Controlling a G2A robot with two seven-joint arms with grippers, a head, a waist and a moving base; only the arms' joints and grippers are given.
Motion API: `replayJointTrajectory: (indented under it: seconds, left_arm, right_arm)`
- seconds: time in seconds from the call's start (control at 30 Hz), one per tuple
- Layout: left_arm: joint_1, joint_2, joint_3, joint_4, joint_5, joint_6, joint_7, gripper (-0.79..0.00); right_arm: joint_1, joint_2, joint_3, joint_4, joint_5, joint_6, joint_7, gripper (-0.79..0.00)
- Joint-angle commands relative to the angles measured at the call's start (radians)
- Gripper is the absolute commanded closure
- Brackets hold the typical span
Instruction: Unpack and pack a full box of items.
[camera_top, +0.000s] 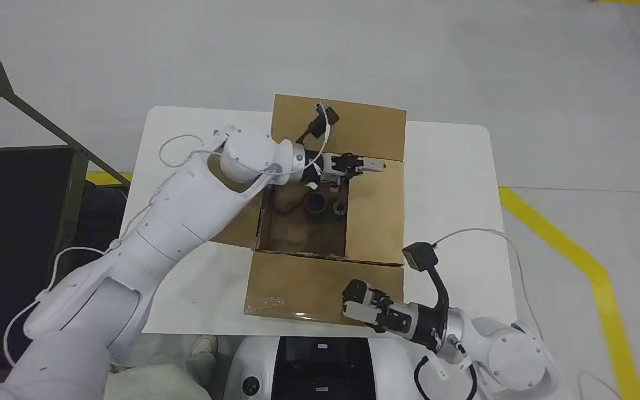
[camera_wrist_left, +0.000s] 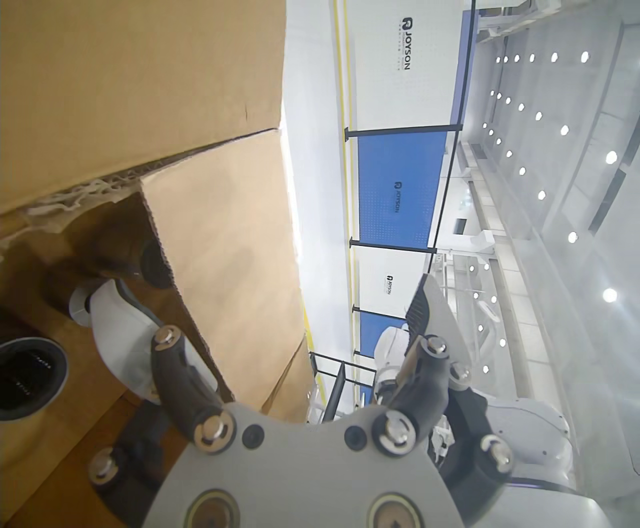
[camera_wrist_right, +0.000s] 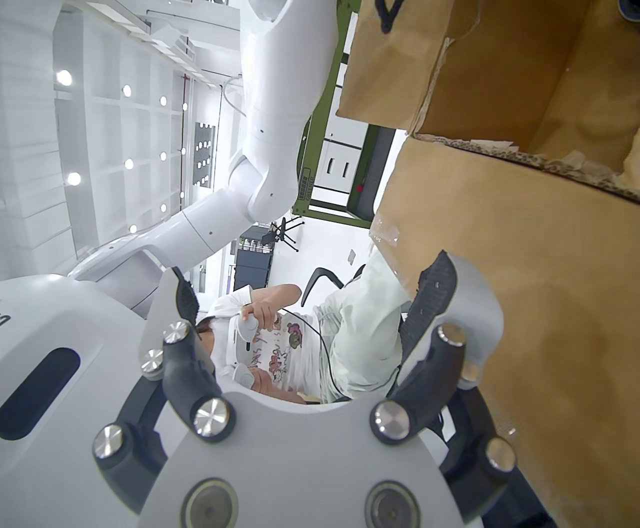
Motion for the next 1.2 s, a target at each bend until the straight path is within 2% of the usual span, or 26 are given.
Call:
replayJointTrajectory:
  seconds: [0.0,0.27,0.4,0.57,0.7,0.87,1.17]
  left_arm:
    - [0.009,-0.005,0.009,0.006,0.009,-0.009,0.001,-0.785]
    - [0.016,-0.028,0.018,0.047,-0.011,-0.071,0.017,-0.785]
    - [0.031,-0.031,-0.021,0.034,-0.050,-0.175,0.026,-0.785]
    - [0.066,-0.022,-0.077,-0.011,-0.094,-0.257,-0.001,-0.785]
    - [0.082,-0.019,-0.093,-0.046,-0.105,-0.260,-0.037,-0.785]
    - [0.075,-0.029,-0.090,-0.062,-0.138,-0.254,-0.073,-0.785]
    - [0.052,-0.046,-0.096,-0.062,-0.179,-0.282,-0.133,-0.785]
  right_arm:
    - [0.003,0.001,-0.006,0.005,-0.004,0.005,-0.006,-0.785]
    - [0.016,0.005,-0.025,0.018,-0.010,0.025,-0.028,-0.785]
    - [0.023,0.007,-0.034,0.023,-0.021,0.045,-0.047,-0.785]
    - [0.033,0.009,-0.046,0.029,-0.028,0.076,-0.070,-0.785]
    - [0.042,0.009,-0.045,0.038,-0.030,0.095,-0.106,-0.785]
    - [0.060,0.007,-0.037,0.070,-0.022,0.106,-0.179,-0.785]
    - [0.055,0.006,-0.013,0.103,-0.012,0.023,-0.297,-0.785]
